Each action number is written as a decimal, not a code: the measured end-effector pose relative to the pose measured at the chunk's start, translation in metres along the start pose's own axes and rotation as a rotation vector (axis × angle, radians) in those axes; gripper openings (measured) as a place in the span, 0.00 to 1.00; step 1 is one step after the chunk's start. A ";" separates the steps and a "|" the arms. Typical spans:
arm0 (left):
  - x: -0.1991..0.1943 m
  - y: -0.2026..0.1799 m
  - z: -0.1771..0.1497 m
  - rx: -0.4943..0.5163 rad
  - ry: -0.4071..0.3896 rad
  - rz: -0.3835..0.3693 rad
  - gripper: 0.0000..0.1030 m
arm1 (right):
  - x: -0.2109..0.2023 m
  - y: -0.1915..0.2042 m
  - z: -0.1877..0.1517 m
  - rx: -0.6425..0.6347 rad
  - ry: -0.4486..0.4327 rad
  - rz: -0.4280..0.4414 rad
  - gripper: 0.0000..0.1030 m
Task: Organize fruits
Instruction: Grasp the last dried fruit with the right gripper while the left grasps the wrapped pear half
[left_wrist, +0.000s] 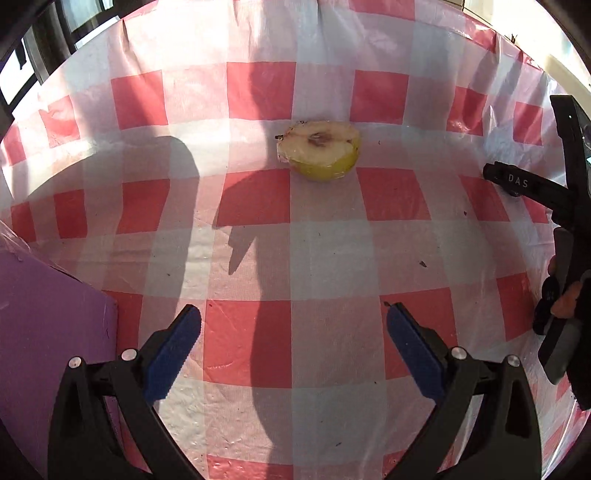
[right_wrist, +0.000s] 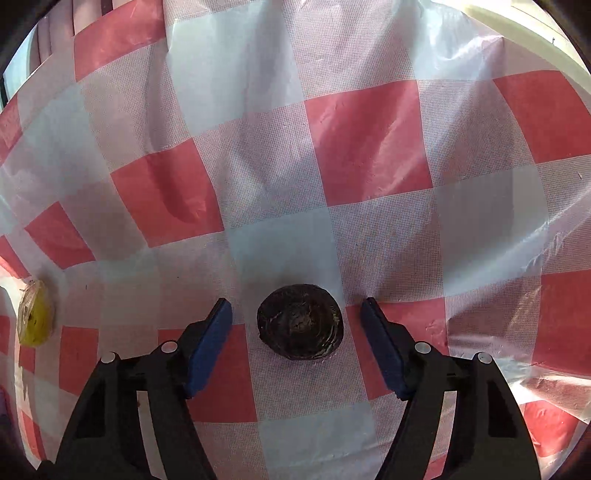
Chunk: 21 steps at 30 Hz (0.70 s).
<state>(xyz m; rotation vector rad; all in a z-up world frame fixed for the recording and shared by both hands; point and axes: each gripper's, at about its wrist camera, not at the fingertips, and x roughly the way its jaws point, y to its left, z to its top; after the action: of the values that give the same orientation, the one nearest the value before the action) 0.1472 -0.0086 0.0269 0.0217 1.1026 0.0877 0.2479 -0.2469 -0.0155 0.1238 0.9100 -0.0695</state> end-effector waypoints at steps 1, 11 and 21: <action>0.005 0.002 0.007 -0.023 -0.001 -0.004 0.98 | 0.000 0.000 0.000 -0.003 -0.006 0.001 0.61; 0.048 -0.003 0.088 -0.071 -0.049 -0.021 0.98 | -0.003 -0.019 -0.004 0.015 -0.036 0.033 0.40; 0.055 -0.012 0.092 0.008 -0.061 -0.058 0.62 | -0.010 -0.011 -0.005 0.005 -0.037 0.019 0.40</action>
<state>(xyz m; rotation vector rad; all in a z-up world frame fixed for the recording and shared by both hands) 0.2549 -0.0140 0.0184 0.0001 1.0416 0.0306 0.2365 -0.2574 -0.0111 0.1350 0.8713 -0.0561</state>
